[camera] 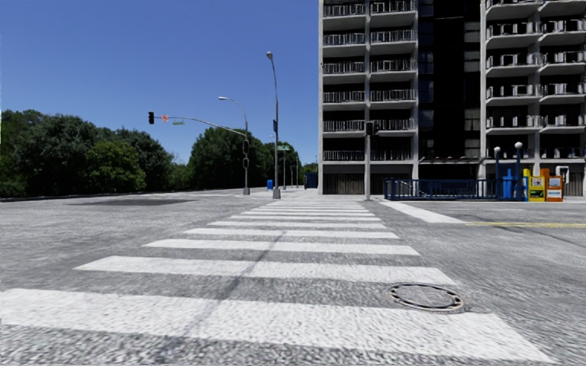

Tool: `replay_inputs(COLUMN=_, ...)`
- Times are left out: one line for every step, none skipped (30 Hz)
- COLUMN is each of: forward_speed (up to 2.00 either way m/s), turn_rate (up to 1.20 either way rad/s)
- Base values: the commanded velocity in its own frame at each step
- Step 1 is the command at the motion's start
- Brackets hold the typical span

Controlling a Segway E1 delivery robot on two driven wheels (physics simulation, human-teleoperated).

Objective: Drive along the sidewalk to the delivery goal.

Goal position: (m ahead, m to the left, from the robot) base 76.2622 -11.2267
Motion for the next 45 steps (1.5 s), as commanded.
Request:
replay_inputs(forward_speed=1.55, turn_rate=0.0)
replay_inputs(forward_speed=1.55, turn_rate=0.0)
replay_inputs(forward_speed=1.6, turn_rate=0.0)
replay_inputs(forward_speed=2.0, turn_rate=0.0)
replay_inputs(forward_speed=2.0, turn_rate=0.0)
replay_inputs(forward_speed=2.0, turn_rate=0.0)
replay_inputs(forward_speed=2.0, turn_rate=0.0)
replay_inputs(forward_speed=2.0, turn_rate=0.0)
replay_inputs(forward_speed=2.0, turn_rate=0.0)
replay_inputs(forward_speed=2.0, turn_rate=0.0)
replay_inputs(forward_speed=2.0, turn_rate=0.0)
replay_inputs(forward_speed=2.0, turn_rate=0.0)
replay_inputs(forward_speed=2.0, turn_rate=0.0)
replay_inputs(forward_speed=2.0, turn_rate=0.0)
replay_inputs(forward_speed=2.0, turn_rate=0.0)
replay_inputs(forward_speed=2.0, turn_rate=0.0)
replay_inputs(forward_speed=2.0, turn_rate=0.0)
replay_inputs(forward_speed=2.0, turn_rate=0.0)
replay_inputs(forward_speed=2.0, turn_rate=0.0)
replay_inputs(forward_speed=2.0, turn_rate=0.0)
replay_inputs(forward_speed=2.0, turn_rate=0.0)
replay_inputs(forward_speed=2.0, turn_rate=0.0)
replay_inputs(forward_speed=2.0, turn_rate=0.0)
replay_inputs(forward_speed=2.0, turn_rate=0.0)
replay_inputs(forward_speed=2.0, turn_rate=-0.08)
replay_inputs(forward_speed=2.0, turn_rate=-0.19)
replay_inputs(forward_speed=2.0, turn_rate=-0.22)
replay_inputs(forward_speed=2.0, turn_rate=-0.23)
replay_inputs(forward_speed=2.0, turn_rate=-0.23)
replay_inputs(forward_speed=2.0, turn_rate=-0.23)
replay_inputs(forward_speed=2.0, turn_rate=-0.23)
replay_inputs(forward_speed=2.0, turn_rate=-0.23)
replay_inputs(forward_speed=2.0, turn_rate=-0.23)
replay_inputs(forward_speed=2.0, turn_rate=-0.23)
replay_inputs(forward_speed=2.0, turn_rate=-0.23)
replay_inputs(forward_speed=2.0, turn_rate=-0.23)
replay_inputs(forward_speed=2.0, turn_rate=-0.23)
replay_inputs(forward_speed=2.0, turn_rate=-0.23)
replay_inputs(forward_speed=2.0, turn_rate=-0.23)
replay_inputs(forward_speed=2.0, turn_rate=-0.23)
replay_inputs(forward_speed=2.0, turn_rate=-0.23)
replay_inputs(forward_speed=2.0, turn_rate=-0.23)
replay_inputs(forward_speed=2.0, turn_rate=-0.23)
replay_inputs(forward_speed=2.0, turn_rate=-0.23)
replay_inputs(forward_speed=2.0, turn_rate=-0.23)
